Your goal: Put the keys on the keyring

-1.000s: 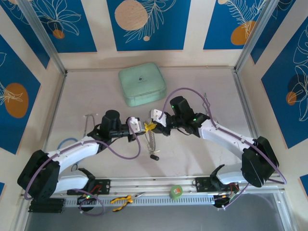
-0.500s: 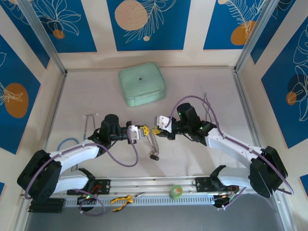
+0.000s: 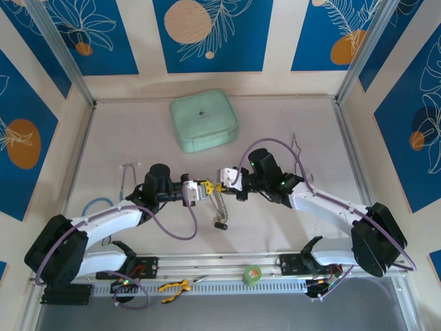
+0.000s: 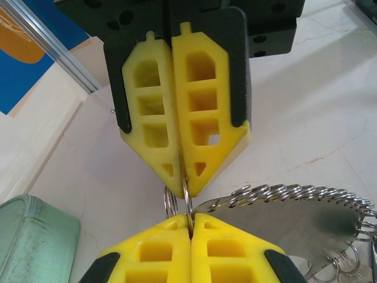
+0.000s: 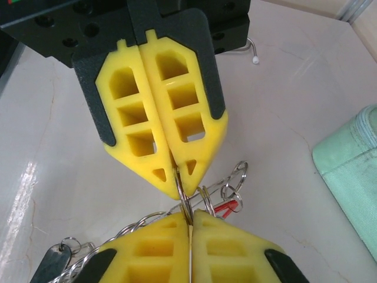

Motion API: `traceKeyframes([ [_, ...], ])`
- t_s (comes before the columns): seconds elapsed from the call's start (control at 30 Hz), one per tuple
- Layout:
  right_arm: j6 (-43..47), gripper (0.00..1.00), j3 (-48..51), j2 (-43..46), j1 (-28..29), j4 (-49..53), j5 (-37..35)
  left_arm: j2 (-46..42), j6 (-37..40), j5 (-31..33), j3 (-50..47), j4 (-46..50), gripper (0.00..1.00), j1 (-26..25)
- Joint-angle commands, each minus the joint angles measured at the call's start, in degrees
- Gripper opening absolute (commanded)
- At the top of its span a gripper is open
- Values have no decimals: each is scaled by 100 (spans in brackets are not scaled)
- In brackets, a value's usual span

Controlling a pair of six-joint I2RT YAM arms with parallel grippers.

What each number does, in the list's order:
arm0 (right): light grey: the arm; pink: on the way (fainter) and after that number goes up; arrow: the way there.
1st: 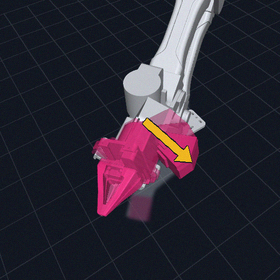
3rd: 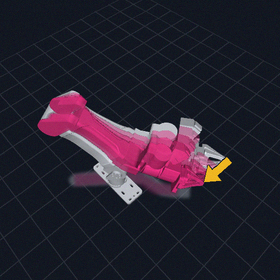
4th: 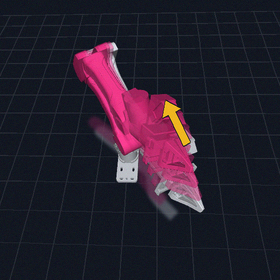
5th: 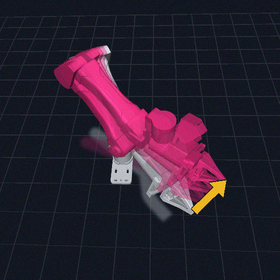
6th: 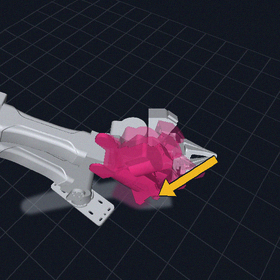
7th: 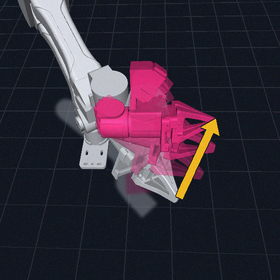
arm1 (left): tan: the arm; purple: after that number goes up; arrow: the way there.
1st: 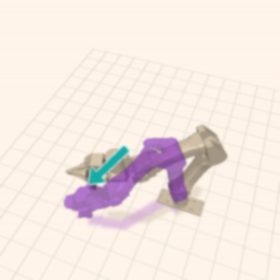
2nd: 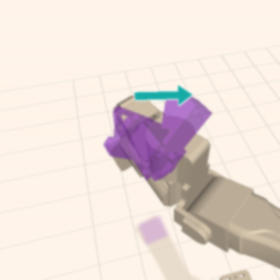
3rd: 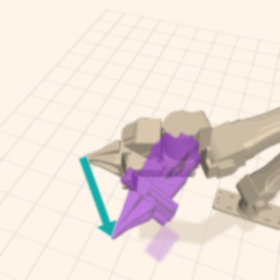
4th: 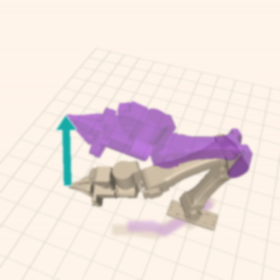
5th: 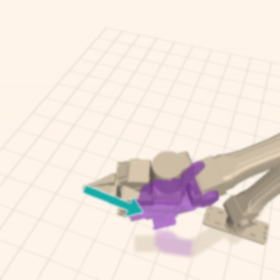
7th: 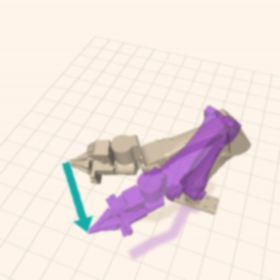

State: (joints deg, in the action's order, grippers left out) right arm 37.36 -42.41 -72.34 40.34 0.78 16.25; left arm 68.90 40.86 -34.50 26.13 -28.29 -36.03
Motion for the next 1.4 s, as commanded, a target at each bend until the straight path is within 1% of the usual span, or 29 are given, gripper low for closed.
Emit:
traceKeyframes([
  [0.0, 115, 0, -210, -79, 79, -51, 58, -107, 33, -181, -30, -276, 0, -71],
  [0.07, 134, 0, -216, -96, 92, -42, 62, -105, -44, -145, -34, -323, 0, -66],
  [0.1, 143, 0, -223, -104, 112, -39, 71, -113, -75, -136, -36, -341, 2, -70],
  [0.13, 152, 0, -232, -101, 127, -34, 80, -109, -99, -141, -23, -357, 4, -62],
  [0.2, 183, 0, -244, -114, 162, -25, 80, -97, -166, -123, -28, -409, 11, -66],
  [0.23, 200, 0, -249, -118, 184, -30, 64, -96, -197, -124, -24, -438, 13, -68],
  [0.37, 299, 0, -280, -148, 265, 28, -29, -89, -277, -95, -25, -518, 15, -70],
  [0.47, 359, 0, -320, -186, 335, 85, -100, -86, -324, -122, -27, -563, 14, -68],
  [0.57, 368, 0, -339, -218, 352, 72, -172, -75, -340, -184, -16, -547, 8, -65],
  [0.67, 335, 0, -331, -205, 351, 24, -295, -95, -327, -203, -12, -545, 0, -79],
  [0.7, 297, 0, -301, -165, 339, -26, -369, -105, -318, -182, -22, -530, 0, -77],
  [0.8, -28, 15, -79, 139, 188, -211, -294, -170, -284, -4, -47, -545, 0, -81],
  [0.83, -173, 18, 7, 287, 116, -255, -235, -192, -268, 84, -67, -550, 0, -86],
  [0.9, -633, 22, 230, 683, -60, -342, -125, -227, -195, 345, -111, -589, 0, -122],
  [0.97, -1152, 28, 450, 1061, -177, -428, -153, -238, -154, 568, -174, -734, 0, -164],
  [1.07, -2273, 29, 750, 1514, -224, -426, -275, -228, -214, 836, -222, -928, 0, -211],
  [1.13, -3154, 26, 774, 1712, -169, -180, -587, -226, -402, 1044, -208, -997, 0, -227],
  [1.23, -5065, 23, 577, 1819, -140, 545, -1399, -236, -976, 1452, -97, -932, 0, -255],
  [1.3, -6377, 18, 386, 1767, -156, 1248, -1941, -255, -1352, 1685, 103, -497, 0, -255],
  [1.37, -7251, 12, 256, 1692, -176, 1823, -2091, -233, -1545, 1781, 336, -39, 0, -255],
])
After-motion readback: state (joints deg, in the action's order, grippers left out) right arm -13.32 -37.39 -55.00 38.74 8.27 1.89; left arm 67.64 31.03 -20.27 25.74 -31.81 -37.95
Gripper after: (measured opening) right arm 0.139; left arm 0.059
